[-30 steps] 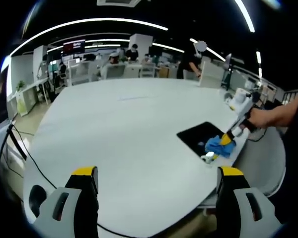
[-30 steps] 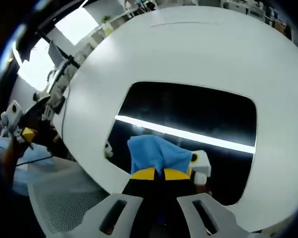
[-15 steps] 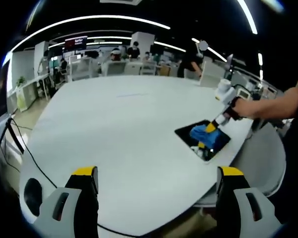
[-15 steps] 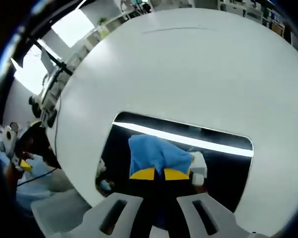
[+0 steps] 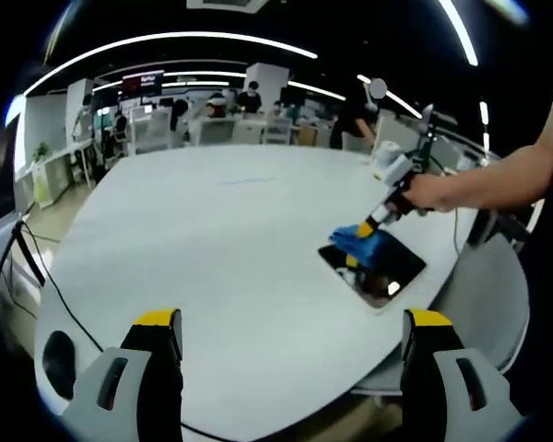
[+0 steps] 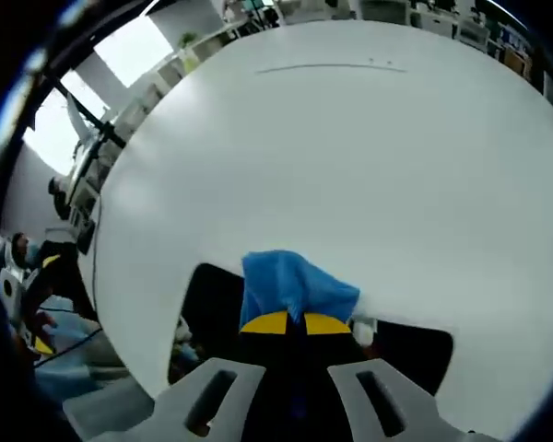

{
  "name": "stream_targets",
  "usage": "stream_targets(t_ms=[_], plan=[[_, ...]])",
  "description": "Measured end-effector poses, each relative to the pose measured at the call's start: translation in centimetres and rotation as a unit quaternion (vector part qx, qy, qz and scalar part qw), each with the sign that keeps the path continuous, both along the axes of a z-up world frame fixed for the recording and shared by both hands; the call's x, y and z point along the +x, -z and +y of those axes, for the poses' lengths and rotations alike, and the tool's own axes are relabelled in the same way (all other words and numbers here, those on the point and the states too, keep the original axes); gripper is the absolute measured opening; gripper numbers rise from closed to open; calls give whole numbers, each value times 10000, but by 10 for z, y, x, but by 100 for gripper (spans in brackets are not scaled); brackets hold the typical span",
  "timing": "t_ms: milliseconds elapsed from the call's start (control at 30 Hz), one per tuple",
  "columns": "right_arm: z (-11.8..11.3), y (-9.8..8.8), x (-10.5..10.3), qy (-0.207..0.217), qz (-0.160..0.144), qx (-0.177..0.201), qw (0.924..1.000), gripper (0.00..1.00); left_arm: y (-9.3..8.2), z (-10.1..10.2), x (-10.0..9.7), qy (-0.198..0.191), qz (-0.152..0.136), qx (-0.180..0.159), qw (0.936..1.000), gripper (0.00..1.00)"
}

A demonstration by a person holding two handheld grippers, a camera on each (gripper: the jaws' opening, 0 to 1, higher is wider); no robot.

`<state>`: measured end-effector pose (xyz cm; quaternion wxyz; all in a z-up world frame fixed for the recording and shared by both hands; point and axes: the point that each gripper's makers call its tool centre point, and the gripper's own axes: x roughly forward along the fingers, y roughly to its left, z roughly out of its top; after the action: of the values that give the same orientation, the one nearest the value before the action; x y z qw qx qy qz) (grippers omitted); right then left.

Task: Wipe the mirror surface with the cleaning cloth until all visible marks leave the cleaned area.

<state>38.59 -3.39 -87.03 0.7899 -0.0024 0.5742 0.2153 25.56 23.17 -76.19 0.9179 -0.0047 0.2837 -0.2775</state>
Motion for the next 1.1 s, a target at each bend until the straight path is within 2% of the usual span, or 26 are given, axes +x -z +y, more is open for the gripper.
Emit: stream_targets(t_ms=[100,267,567,900,1100], plan=[[-1,0,-1,-139,-20,48,9999,0,0,7,4,-110,-43,-2,9999,100],[-4,1,-1,-241,-35,103,9997,0,-2,5,5,-124,-43,-2,9999,100],[-22,-1,-4,-112,-79,62,9999,0,-5,4,1,-72,-31,35,10000,100],[-66,1,-3,102,-100,-36,9999,0,-6,-5,-2,2,-53,101,9999,100],[-64,2,-3,68,-170,-120,9998,0,-10,-11,-2,62,-82,145,9998,100]])
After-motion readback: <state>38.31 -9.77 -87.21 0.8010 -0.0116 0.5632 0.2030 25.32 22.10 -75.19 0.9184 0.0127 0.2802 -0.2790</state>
